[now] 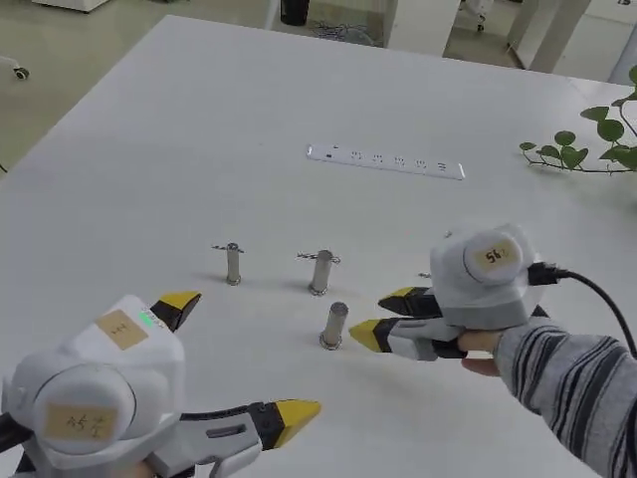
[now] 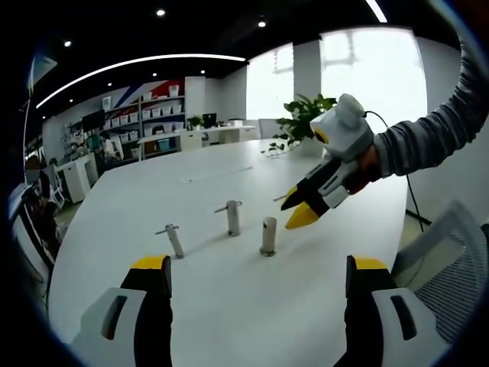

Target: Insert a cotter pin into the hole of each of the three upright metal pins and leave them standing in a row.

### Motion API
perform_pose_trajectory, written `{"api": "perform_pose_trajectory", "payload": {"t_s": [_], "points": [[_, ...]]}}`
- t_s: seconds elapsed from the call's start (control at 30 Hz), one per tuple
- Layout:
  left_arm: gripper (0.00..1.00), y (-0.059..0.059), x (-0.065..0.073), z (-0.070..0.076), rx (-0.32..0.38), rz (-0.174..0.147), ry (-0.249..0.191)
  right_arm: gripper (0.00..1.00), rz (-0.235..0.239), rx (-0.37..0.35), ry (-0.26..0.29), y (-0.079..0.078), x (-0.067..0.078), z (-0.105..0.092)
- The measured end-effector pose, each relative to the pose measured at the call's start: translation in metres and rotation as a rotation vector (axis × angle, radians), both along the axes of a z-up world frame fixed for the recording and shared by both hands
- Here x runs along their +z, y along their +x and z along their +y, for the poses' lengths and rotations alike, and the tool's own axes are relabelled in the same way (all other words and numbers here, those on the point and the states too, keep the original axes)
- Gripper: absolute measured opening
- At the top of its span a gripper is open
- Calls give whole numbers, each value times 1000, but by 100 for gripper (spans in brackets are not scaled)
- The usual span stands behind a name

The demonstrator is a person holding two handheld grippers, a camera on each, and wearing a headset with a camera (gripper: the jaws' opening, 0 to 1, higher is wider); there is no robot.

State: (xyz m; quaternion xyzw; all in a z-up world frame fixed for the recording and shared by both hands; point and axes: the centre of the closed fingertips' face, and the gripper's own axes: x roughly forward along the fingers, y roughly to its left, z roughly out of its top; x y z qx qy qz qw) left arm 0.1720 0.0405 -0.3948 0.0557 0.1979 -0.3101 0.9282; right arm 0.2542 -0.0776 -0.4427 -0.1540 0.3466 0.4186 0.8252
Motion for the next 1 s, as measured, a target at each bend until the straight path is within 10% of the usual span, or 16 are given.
{"api": "perform_pose_trajectory", "payload": {"t_s": [0.43,1.0], "points": [[92,6,0,4,20,0,8,28,30,-139,-64,54,-2,-82],[89,13,-10,7,34,28,25,21,96,51,-222,88,-27,-108]]}}
